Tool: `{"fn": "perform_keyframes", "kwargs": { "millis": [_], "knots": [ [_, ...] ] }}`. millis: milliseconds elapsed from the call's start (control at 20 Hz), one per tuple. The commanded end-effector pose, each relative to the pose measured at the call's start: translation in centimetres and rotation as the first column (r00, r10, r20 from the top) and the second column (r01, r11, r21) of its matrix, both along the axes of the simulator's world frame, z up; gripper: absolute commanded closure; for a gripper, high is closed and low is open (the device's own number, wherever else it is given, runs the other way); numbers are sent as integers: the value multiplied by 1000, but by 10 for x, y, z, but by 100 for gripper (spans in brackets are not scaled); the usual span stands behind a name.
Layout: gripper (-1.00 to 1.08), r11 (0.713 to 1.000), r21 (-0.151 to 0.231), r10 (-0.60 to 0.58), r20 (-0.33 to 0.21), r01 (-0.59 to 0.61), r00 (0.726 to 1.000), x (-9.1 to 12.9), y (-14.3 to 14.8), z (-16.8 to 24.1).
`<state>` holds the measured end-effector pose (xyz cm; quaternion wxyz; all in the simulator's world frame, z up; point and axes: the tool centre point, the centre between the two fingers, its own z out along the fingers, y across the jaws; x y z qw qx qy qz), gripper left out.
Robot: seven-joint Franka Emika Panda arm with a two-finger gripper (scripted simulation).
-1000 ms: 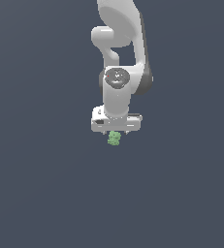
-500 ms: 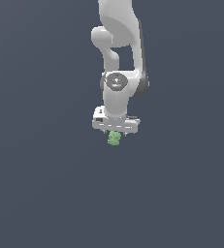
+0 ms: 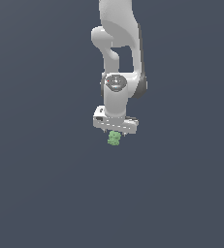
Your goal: Pick up the object and move it to a goal position.
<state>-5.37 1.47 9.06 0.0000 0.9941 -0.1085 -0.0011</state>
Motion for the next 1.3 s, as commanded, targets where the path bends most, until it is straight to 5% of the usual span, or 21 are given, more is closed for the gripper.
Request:
{"fn": "perform_keyframes", "kwargs": {
  "millis": [0,850,900,1250],
  "knots": [
    [-92,1000,0,0,0,0,1000,0,0,0],
    [-92,1000,0,-5,2,5,1000,-1,0,-50],
    [108,1000,0,-5,2,5,1000,-1,0,-50],
    [108,1000,0,-5,2,5,1000,-1,0,-50]
  ]
}}
